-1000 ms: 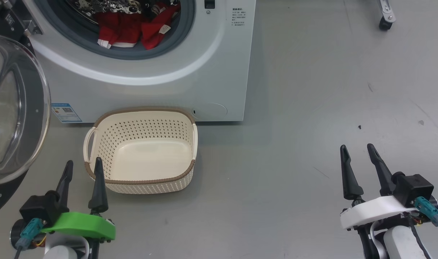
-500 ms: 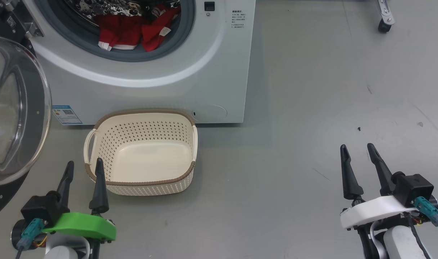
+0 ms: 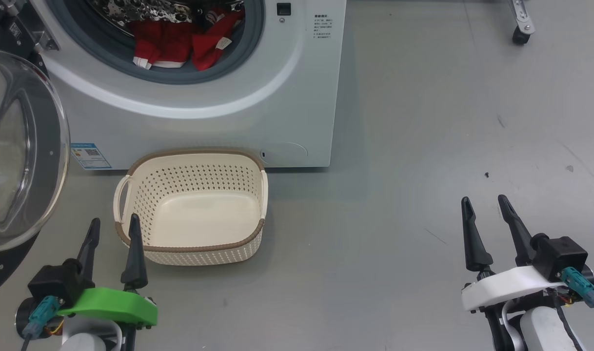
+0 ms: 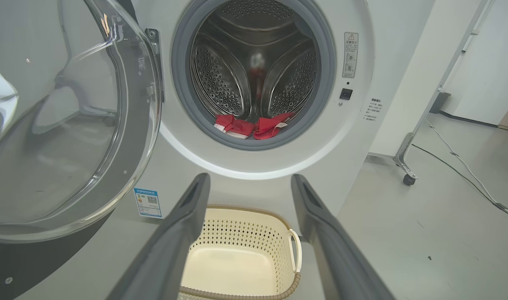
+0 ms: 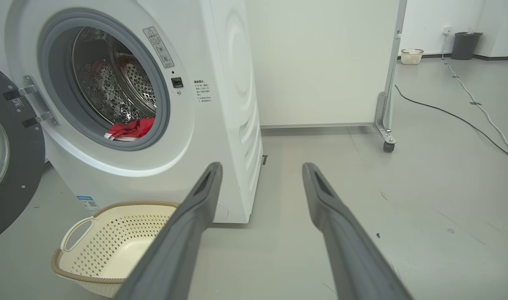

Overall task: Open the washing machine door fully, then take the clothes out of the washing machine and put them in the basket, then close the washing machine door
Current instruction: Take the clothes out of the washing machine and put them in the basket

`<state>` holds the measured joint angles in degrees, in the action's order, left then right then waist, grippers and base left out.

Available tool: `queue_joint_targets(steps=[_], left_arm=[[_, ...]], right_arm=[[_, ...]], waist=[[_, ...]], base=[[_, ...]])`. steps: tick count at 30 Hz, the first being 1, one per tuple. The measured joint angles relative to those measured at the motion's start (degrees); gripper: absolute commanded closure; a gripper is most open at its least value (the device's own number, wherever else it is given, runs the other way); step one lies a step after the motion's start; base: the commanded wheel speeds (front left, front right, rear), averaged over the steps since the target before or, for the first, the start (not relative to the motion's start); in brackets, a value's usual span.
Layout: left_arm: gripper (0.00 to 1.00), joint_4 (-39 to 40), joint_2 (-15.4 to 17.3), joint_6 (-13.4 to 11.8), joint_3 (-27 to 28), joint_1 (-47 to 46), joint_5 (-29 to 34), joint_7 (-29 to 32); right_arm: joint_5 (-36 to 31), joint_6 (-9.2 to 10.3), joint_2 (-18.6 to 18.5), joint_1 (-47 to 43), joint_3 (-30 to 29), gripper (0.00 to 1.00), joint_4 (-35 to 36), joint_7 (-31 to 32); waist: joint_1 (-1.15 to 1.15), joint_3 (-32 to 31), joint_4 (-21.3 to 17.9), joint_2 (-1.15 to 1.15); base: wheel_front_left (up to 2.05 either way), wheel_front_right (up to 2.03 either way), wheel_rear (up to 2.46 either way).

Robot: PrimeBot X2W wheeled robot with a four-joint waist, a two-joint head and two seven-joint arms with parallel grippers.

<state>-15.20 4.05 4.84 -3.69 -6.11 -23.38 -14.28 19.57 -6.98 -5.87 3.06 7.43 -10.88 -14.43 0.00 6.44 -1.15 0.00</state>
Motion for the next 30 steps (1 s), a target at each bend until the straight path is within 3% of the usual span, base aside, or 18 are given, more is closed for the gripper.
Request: queue_joint_targets(steps=[30], left_arm=[[0.0,0.83,-0.58,0.26,1.12,0.0,-1.32,-0.16]], right_arm=[[-0.08,-0.01,0.29,-0.02,0.08,0.0,0.13,0.0]], waist=[[0.0,0.66,-0.18,0.0]], base=[[0.24,-0.24,0.0]])
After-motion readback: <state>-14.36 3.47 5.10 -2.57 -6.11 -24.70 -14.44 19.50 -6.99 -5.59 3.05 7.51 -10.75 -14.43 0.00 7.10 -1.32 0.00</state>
